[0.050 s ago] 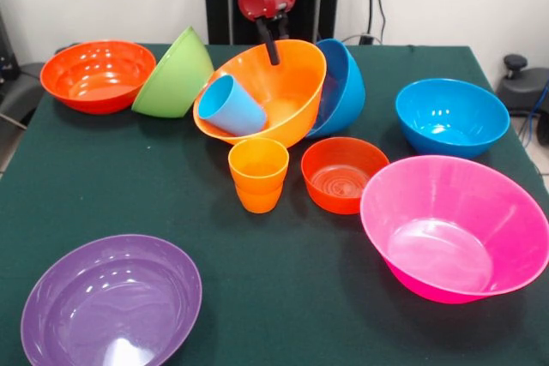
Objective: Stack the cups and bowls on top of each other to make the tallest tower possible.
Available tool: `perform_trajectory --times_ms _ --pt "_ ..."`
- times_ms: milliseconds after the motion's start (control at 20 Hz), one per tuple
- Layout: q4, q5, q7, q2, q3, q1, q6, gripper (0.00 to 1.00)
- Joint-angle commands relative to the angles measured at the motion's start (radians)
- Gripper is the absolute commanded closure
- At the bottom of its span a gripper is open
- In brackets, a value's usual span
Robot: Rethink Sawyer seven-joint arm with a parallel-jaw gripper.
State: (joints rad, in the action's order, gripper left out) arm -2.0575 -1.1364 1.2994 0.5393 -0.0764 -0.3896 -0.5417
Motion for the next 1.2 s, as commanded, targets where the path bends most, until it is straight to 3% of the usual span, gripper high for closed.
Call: perform_trajectory --times_ms 50,100,150,300,550,850,1200 --pt "0.111 -0.036 0.07 -0.026 0.059 0.032 0.005 0.0" --pt "0.111 -0.054 0.095 -0.024 0.073 0.022 0.017 0.0" --pt "0.11 -0.072 0.12 -0.021 0.087 0.013 0.029 1.0" --pt "0.112 -0.055 0.068 0.001 0.068 0.031 -0.019 1.0" --pt "0.1 -0.094 0.135 0.041 0.093 0.026 0.034 1.0" --pt "0.091 -0.068 0.115 0.055 0.069 0.034 0.028 1.0" --pt "0.042 -0.024 0.081 0.142 0.014 0.072 0.01 1.0"
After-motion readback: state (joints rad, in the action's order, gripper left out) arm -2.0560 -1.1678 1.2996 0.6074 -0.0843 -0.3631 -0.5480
